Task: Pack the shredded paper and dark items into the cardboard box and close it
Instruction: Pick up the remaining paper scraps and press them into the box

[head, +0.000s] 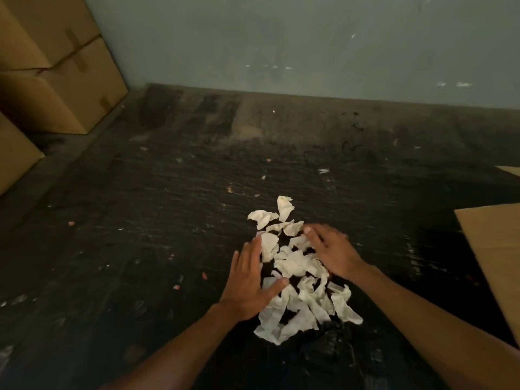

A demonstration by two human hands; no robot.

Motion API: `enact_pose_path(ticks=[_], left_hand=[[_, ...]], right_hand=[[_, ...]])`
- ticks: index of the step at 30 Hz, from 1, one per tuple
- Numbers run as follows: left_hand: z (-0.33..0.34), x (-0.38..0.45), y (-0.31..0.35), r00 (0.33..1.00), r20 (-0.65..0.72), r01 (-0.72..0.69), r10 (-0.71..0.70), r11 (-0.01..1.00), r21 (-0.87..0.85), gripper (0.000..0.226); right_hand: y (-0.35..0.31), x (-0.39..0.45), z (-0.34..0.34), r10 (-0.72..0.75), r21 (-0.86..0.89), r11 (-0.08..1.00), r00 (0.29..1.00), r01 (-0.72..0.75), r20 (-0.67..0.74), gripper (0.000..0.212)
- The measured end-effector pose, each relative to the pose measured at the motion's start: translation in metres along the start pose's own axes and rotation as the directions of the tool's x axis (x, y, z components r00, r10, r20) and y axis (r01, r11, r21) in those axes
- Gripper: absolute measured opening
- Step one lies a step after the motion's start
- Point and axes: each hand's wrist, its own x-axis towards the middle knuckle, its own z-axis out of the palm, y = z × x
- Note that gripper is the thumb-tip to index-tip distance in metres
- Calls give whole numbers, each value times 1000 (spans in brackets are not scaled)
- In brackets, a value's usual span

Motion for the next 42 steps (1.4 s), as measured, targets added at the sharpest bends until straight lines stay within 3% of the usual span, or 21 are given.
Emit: enact_pose_path(ticks=[3, 7, 10, 13, 16, 19, 23, 26, 31, 35, 38, 42], left_hand=[[7, -5, -4, 998, -58, -24, 33, 989, 147, 109], [7, -5, -5, 996, -90, -13, 18, 998, 56, 105], [8, -8, -9, 985, -175, -31, 2, 986, -161, 99], [8, -10, -11, 957, -288, -51, -26, 965, -258, 80], [7, -8, -14, 950, -312, -71, -15, 962, -262, 69], [8, -7, -15, 962, -273, -76, 3, 964, -256, 75], [5, -11, 11, 991, -136, -26, 14, 996, -85, 103], [4, -25, 40, 995, 60, -92, 84, 987, 136, 119], [15, -37, 48, 954, 256, -230, 154, 926, 300, 130], [26, -35, 40, 961, 255, -199, 107, 907, 371, 123], [24, -37, 41, 964, 233, -205, 125, 909, 363, 120], [4, -33, 32, 984, 111, -171, 139, 917, 360, 119]], right_hand=[[-8, 33, -19, 11, -13, 1000, 996, -12, -85, 64], [-32, 86, -12, -62, -302, 944, 972, 130, 225, 62], [-51, 107, 16, -100, -462, 816, 873, 346, 478, 71], [-50, 108, 32, -42, -543, 725, 813, 425, 580, 85], [-38, 98, 24, -107, -591, 672, 848, 446, 519, 80], [-22, 76, 11, -251, -667, 610, 903, 428, 349, 54], [-3, 50, 13, -261, -611, 726, 949, 315, 179, 38], [-2, 44, -2, -229, -566, 760, 947, 320, 227, 38], [19, 15, -35, -121, -641, 694, 931, 328, 346, 61], [42, -28, -30, -18, -545, 817, 953, 189, 304, 67], [47, -59, -28, -42, -452, 880, 972, 146, 231, 64], [50, -71, -48, 5, -307, 951, 995, -36, -101, 61]])
